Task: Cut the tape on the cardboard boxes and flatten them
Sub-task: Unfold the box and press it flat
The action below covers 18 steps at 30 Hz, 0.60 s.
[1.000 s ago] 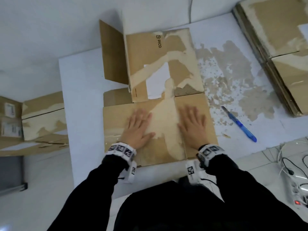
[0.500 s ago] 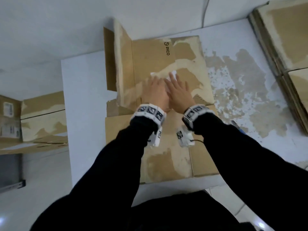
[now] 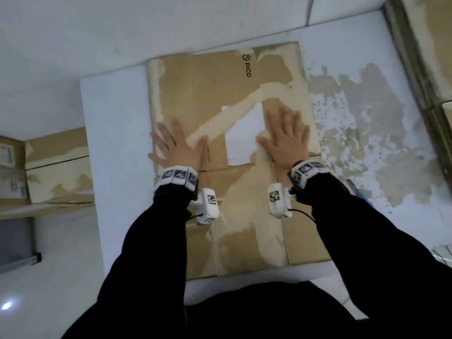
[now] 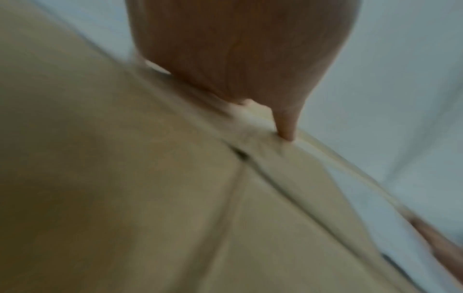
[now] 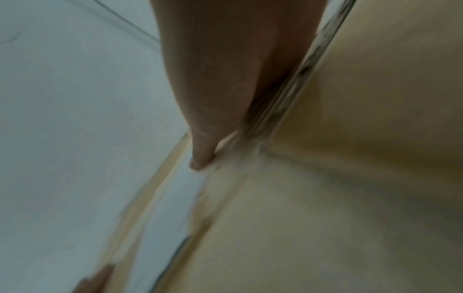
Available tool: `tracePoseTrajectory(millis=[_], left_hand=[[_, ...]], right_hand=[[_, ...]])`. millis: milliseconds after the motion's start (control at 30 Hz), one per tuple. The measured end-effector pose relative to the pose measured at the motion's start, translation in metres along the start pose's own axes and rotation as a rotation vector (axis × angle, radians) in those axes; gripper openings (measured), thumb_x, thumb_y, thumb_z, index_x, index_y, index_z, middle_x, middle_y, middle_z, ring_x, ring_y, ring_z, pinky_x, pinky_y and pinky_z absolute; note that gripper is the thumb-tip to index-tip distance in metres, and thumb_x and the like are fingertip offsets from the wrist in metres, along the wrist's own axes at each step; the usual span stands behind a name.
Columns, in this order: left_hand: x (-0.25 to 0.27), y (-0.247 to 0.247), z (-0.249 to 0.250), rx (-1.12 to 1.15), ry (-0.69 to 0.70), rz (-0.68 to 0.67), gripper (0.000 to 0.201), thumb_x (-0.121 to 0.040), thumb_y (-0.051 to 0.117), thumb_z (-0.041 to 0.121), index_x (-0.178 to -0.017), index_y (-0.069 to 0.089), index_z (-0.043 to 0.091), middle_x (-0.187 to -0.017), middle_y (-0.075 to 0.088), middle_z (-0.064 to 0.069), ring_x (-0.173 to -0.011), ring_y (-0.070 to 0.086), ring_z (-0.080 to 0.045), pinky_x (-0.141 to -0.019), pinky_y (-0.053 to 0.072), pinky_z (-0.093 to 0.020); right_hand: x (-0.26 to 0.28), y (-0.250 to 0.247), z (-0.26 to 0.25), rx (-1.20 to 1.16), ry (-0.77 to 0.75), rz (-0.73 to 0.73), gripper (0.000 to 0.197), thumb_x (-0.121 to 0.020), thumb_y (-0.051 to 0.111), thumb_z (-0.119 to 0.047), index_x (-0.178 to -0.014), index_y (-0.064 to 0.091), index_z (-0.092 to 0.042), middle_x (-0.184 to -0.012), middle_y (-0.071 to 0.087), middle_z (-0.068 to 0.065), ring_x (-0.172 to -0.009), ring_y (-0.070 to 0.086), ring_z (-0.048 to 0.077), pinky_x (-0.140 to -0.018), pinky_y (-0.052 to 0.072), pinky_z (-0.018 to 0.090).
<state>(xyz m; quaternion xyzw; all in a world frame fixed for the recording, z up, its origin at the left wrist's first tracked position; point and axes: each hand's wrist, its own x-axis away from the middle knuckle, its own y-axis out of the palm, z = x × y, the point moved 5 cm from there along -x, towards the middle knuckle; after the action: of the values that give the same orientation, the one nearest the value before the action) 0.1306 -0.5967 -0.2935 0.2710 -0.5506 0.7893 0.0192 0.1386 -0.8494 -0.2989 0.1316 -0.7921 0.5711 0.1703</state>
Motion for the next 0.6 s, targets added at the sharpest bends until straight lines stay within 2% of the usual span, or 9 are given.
tracePoseTrajectory(millis=[67, 100, 167, 200, 300, 367, 467, 600], left_hand=[[0.007, -0.003, -0.023, 0.064, -0.003, 0.008, 0.090, -0.088, 0.043, 0.064, -0.153, -0.006, 0.024, -0.159, -0.019, -0.007, -0.146, -0.018, -0.025, -0.113, -0.004, -0.060], [0.014, -0.008, -0.033, 0.100, -0.017, 0.053, 0.090, -0.088, 0.049, 0.059, -0.153, 0.001, 0.021, -0.160, -0.011, -0.011, -0.147, -0.011, -0.028, -0.115, 0.003, -0.057], [0.034, -0.014, -0.053, 0.185, -0.142, 0.185, 0.085, -0.085, 0.060, 0.052, -0.149, 0.020, 0.012, -0.155, 0.015, -0.019, -0.142, 0.014, -0.034, -0.110, 0.022, -0.052], [0.045, -0.014, -0.060, 0.225, -0.221, 0.225, 0.080, -0.083, 0.063, 0.050, -0.142, 0.029, 0.009, -0.147, 0.028, -0.020, -0.136, 0.025, -0.034, -0.105, 0.029, -0.049], [0.067, -0.002, -0.076, 0.417, -0.415, 0.218, 0.070, -0.085, 0.059, 0.055, -0.130, 0.041, 0.003, -0.135, 0.042, -0.018, -0.127, 0.037, -0.032, -0.099, 0.034, -0.043], [0.067, 0.000, -0.088, 0.591, -0.463, 0.215, 0.066, -0.090, 0.051, 0.056, -0.125, 0.047, 0.000, -0.130, 0.051, -0.020, -0.121, 0.047, -0.034, -0.097, 0.037, -0.040], [0.069, -0.001, -0.090, 0.525, -0.377, 0.208, 0.058, -0.096, 0.044, 0.048, -0.119, 0.052, -0.004, -0.123, 0.057, -0.023, -0.113, 0.053, -0.037, -0.092, 0.040, -0.038], [0.082, -0.009, -0.084, 0.533, -0.311, 0.339, 0.040, -0.097, 0.048, 0.042, -0.099, 0.051, 0.001, -0.111, 0.060, -0.023, -0.102, 0.057, -0.035, -0.075, 0.036, -0.032]], right_hand=[[0.018, -0.008, 0.031, -0.058, 0.071, 0.084, 0.066, -0.096, 0.035, -0.053, -0.151, 0.005, -0.034, -0.160, -0.007, 0.003, -0.146, -0.010, 0.031, -0.116, -0.002, 0.049], [0.028, -0.012, 0.045, -0.102, 0.129, 0.158, 0.065, -0.095, 0.041, -0.048, -0.151, 0.015, -0.028, -0.159, 0.005, 0.010, -0.145, 0.003, 0.035, -0.115, 0.008, 0.048], [0.049, -0.017, 0.066, -0.220, 0.276, 0.327, 0.060, -0.092, 0.053, -0.039, -0.140, 0.035, -0.007, -0.143, 0.032, 0.022, -0.131, 0.030, 0.040, -0.107, 0.026, 0.047], [0.057, -0.016, 0.072, -0.288, 0.338, 0.370, 0.056, -0.090, 0.056, -0.035, -0.131, 0.040, 0.000, -0.135, 0.039, 0.024, -0.124, 0.037, 0.040, -0.103, 0.030, 0.046], [0.067, -0.008, 0.084, -0.401, 0.463, 0.297, 0.053, -0.091, 0.057, -0.037, -0.123, 0.045, 0.003, -0.128, 0.046, 0.024, -0.120, 0.044, 0.039, -0.098, 0.036, 0.046], [0.067, -0.011, 0.082, -0.420, 0.426, 0.235, 0.053, -0.092, 0.055, -0.040, -0.122, 0.048, 0.003, -0.124, 0.052, 0.025, -0.115, 0.050, 0.040, -0.092, 0.040, 0.044], [0.071, -0.016, 0.078, -0.448, 0.336, 0.219, 0.047, -0.097, 0.046, -0.036, -0.124, 0.043, 0.003, -0.118, 0.057, 0.024, -0.110, 0.053, 0.039, -0.084, 0.040, 0.040], [0.079, -0.024, 0.069, -0.539, 0.231, 0.256, 0.039, -0.098, 0.048, -0.028, -0.121, 0.043, 0.002, -0.114, 0.060, 0.021, -0.105, 0.056, 0.035, -0.077, 0.038, 0.032]])
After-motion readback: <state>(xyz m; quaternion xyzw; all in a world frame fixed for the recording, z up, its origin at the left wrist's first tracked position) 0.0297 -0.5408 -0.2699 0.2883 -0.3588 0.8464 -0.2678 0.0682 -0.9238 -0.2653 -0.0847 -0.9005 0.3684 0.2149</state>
